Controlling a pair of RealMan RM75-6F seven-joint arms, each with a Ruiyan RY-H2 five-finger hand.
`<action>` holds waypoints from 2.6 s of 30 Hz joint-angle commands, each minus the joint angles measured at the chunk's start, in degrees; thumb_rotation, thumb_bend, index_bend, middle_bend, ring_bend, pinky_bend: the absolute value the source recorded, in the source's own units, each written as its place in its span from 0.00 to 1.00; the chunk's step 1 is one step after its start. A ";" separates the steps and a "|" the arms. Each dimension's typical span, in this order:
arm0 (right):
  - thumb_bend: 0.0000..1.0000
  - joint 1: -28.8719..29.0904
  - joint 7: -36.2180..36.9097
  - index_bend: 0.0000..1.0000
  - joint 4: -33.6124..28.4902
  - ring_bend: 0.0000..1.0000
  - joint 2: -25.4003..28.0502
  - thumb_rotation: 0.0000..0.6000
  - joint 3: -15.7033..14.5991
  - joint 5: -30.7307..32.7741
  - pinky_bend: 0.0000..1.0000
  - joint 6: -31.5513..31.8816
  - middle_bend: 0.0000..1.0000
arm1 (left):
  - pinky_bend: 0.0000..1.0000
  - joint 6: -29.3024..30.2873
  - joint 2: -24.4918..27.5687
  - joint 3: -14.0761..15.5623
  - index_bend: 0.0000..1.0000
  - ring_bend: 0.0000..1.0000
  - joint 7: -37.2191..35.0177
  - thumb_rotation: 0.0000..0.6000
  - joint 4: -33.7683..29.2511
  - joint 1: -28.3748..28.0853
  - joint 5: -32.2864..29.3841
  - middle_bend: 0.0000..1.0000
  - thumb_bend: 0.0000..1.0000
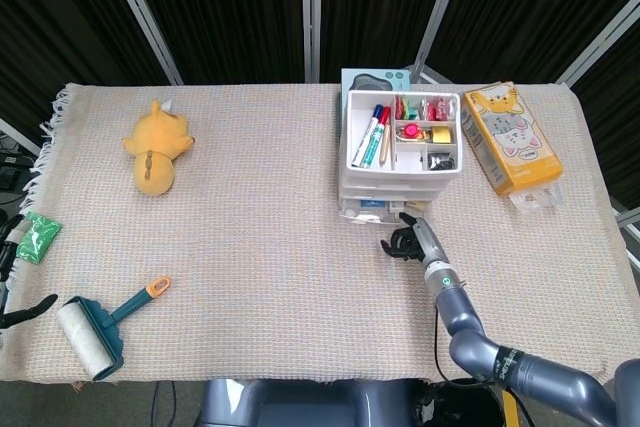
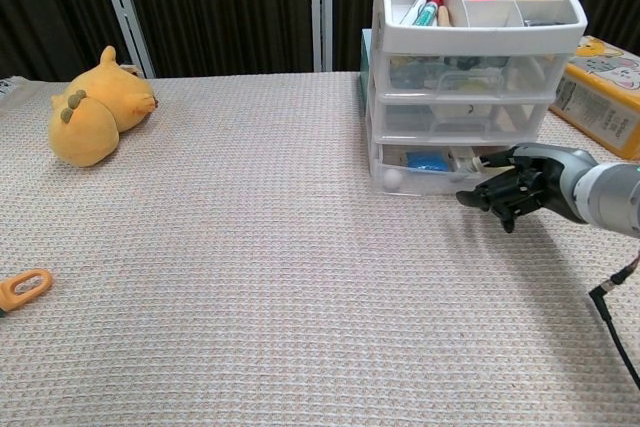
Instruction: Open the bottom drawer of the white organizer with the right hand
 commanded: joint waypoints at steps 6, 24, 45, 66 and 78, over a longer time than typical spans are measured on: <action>0.31 -1.28 -1.46 0.39 -5.54 0.77 2.71 1.00 -2.01 -0.80 0.69 1.33 0.72 | 0.00 0.13 0.01 0.12 0.00 0.00 -0.05 1.00 0.02 0.03 0.31 0.00 0.08; 0.31 -3.02 -2.80 0.39 -14.60 0.77 8.22 1.00 -6.06 -1.21 0.69 1.86 0.72 | 0.00 0.10 -0.04 0.36 0.00 0.00 0.76 1.00 -0.48 0.03 0.56 0.00 0.08; 0.21 -4.07 -1.31 0.19 -17.35 0.76 9.19 1.00 -7.51 -7.11 0.68 2.80 0.71 | 0.00 0.00 -0.02 0.28 0.00 0.00 0.68 1.00 -0.46 -0.02 0.28 0.00 0.08; 0.00 2.36 -38.22 0.28 -18.13 0.96 6.48 1.00 -8.83 -9.29 0.72 31.49 0.97 | 0.00 1.59 -0.28 -0.28 0.00 0.00 -0.26 1.00 0.15 0.44 0.33 0.00 0.08; 0.00 4.10 -43.24 0.42 -11.44 0.97 3.60 1.00 -9.16 -10.40 0.72 29.45 0.98 | 0.00 2.21 -0.41 -0.30 0.00 0.00 0.03 1.00 0.12 0.64 0.71 0.00 0.08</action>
